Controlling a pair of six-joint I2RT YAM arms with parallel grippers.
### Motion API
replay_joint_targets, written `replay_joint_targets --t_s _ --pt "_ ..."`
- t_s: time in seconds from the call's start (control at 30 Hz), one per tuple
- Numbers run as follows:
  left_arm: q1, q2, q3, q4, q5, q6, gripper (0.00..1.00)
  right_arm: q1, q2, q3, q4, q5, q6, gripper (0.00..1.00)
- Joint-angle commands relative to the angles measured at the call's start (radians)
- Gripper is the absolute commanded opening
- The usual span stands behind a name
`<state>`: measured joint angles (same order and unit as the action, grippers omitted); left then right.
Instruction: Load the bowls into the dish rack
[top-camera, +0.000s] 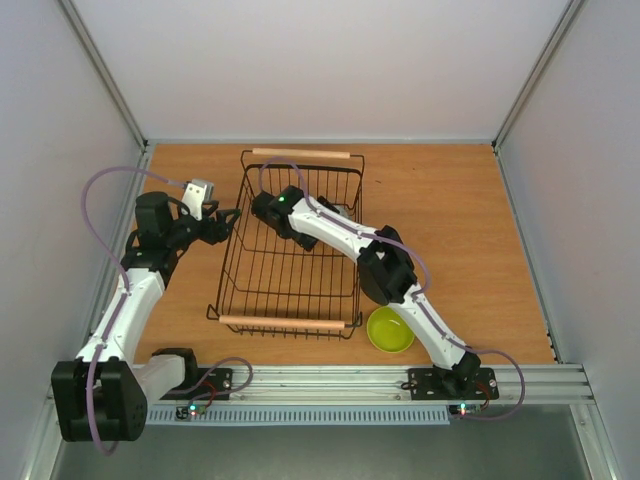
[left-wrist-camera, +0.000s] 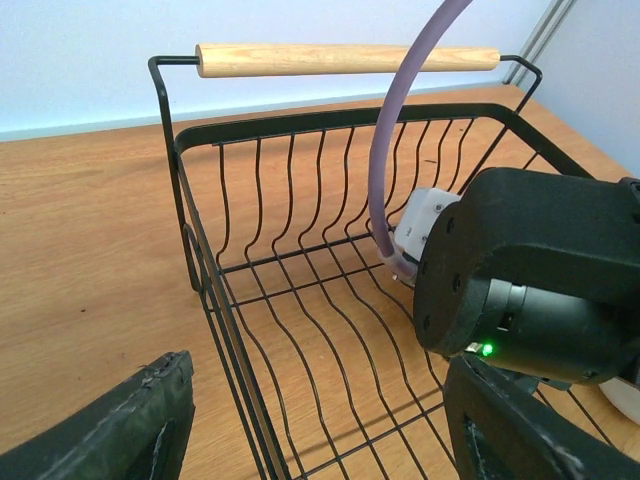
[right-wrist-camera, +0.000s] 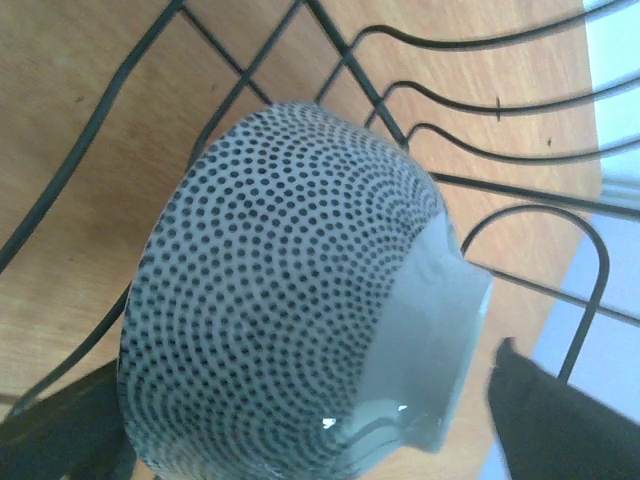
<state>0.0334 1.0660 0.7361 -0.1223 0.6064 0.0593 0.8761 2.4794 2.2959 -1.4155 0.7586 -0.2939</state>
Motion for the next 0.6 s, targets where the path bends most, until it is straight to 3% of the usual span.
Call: replay_joint_targets --t_s 0.0,0.57 --pt "0.005 0.004 -0.006 0.046 0.015 0.007 0.69 0.004 -0.038 -0.037 0.037 -0.023 -0.019 0.98" --pt "0.005 0.004 -0.006 0.042 0.016 0.011 0.7 0.064 -0.506 -0.34 0.362 -0.238 -0.093 0.99"
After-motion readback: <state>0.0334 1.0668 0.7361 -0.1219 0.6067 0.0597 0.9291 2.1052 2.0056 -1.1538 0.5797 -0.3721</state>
